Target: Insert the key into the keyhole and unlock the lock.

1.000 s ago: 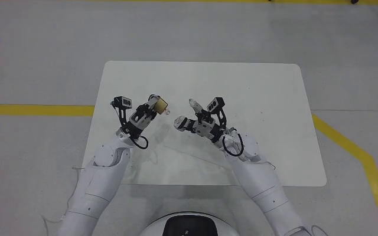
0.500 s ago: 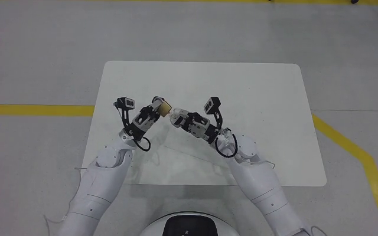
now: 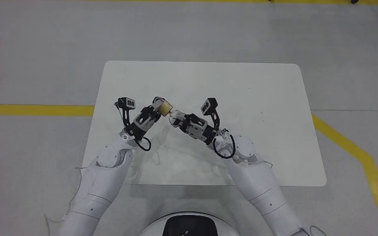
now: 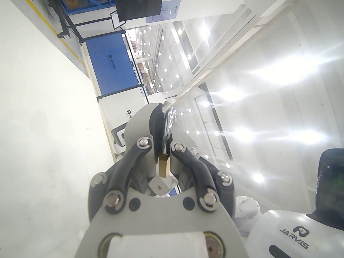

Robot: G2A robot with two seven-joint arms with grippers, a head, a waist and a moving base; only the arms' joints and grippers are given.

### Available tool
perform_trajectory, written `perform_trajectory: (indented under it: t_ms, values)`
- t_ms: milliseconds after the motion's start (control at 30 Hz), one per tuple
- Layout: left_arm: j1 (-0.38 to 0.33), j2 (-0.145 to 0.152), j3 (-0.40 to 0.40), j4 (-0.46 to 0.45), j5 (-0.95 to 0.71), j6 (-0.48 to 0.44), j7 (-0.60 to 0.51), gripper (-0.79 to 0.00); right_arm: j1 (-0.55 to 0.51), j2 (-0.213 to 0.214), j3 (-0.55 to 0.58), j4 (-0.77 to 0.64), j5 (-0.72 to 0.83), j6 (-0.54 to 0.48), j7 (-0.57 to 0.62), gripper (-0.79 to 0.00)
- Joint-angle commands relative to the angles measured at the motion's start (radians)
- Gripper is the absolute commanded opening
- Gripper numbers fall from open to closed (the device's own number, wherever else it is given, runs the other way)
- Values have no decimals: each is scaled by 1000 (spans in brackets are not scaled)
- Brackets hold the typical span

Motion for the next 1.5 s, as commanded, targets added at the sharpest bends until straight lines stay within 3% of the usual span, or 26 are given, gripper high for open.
perform_trajectory:
  t_ms: [0,300,500,567,600,1200,1333,1467]
  values:
    - [-1,0,0,0,0,-2,-1,-785,1,-1,3,5,21,6,4,-785]
    - [-7,0,4,10,9,-43,-21,-785,17,-10,19,39,222,128,45,-785]
    - [-10,0,2,14,9,-50,-25,-785,11,-5,43,38,236,135,57,-785]
    - [-11,1,1,14,9,-51,-26,-785,7,-3,50,35,224,128,54,-751]
    - [-11,1,1,15,8,-51,-27,-785,5,-2,54,33,219,122,49,0]
    - [-44,4,-2,81,-44,-22,-99,-785,1,-1,59,29,217,115,50,0]
    - [-58,4,9,113,-29,-6,-125,-785,-16,7,111,25,152,46,-48,0]
    - [-79,5,28,127,43,-1,-140,-785,-37,23,193,15,147,18,-30,0]
